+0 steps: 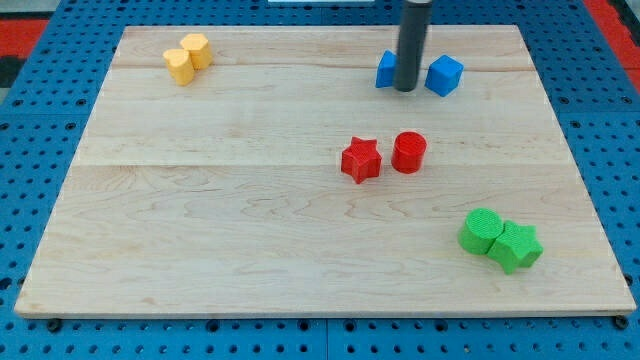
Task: Separate blue blocks from each other
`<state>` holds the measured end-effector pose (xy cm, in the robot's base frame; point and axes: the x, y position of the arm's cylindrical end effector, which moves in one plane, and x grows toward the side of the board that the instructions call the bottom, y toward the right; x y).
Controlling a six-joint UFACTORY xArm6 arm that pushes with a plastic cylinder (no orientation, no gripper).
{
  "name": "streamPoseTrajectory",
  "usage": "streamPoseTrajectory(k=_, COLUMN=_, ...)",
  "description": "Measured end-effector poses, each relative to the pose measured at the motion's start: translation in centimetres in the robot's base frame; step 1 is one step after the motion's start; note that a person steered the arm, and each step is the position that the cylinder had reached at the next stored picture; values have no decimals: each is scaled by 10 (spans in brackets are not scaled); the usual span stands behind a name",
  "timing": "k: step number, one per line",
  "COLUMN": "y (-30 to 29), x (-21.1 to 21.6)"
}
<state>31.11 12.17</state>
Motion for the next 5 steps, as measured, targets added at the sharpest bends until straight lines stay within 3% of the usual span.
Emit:
streamPoseTrajectory(k=1, y=2, x=21)
streamPoseTrajectory(k=3, y=47, x=18)
streamPoseTrajectory(k=5, y=51, x=-64)
